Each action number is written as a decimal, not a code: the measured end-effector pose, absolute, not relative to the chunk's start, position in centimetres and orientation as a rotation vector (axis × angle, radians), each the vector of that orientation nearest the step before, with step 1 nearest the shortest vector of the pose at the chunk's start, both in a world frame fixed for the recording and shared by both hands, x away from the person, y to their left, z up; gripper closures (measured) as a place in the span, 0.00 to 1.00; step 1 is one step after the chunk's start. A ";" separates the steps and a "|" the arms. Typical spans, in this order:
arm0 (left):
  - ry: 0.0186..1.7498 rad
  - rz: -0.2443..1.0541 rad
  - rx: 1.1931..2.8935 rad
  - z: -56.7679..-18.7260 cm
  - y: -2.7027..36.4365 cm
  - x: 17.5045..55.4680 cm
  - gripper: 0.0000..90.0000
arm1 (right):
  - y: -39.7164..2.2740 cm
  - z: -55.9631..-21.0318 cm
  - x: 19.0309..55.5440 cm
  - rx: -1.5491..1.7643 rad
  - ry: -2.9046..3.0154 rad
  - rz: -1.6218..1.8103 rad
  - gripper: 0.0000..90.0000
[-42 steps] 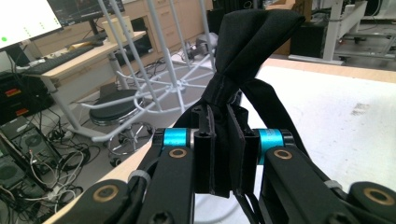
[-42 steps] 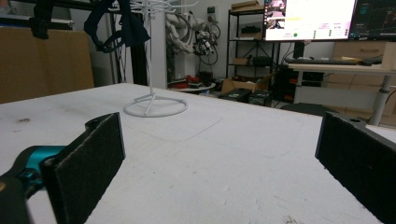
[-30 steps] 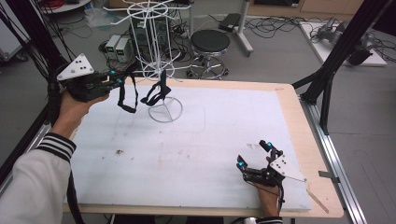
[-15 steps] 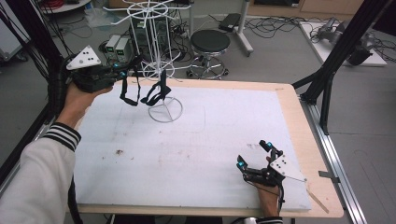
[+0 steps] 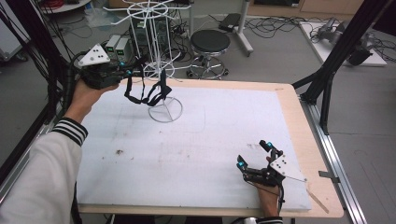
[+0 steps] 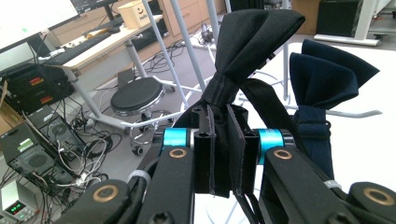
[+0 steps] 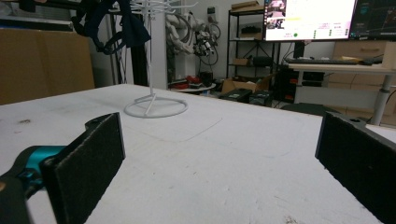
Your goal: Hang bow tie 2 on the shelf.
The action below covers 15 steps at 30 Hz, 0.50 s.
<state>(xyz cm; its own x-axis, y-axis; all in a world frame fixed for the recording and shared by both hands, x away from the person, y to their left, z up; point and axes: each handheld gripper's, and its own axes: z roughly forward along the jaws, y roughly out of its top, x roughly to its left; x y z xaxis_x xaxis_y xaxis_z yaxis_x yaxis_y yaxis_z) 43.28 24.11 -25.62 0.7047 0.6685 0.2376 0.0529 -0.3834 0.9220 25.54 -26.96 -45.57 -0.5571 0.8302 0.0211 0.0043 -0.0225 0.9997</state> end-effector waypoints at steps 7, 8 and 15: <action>0.553 0.731 1.892 -25.6 23.5 43.9 0.91 | -27.0 -45.6 25.5 0.885 1.620 1.649 0.01; 0.554 0.730 1.898 -25.7 23.4 43.9 0.91 | -27.0 -45.6 25.5 0.886 1.619 1.650 0.01; 0.565 0.719 1.915 -25.9 23.2 44.1 0.89 | -27.0 -45.6 25.5 0.886 1.619 1.649 0.01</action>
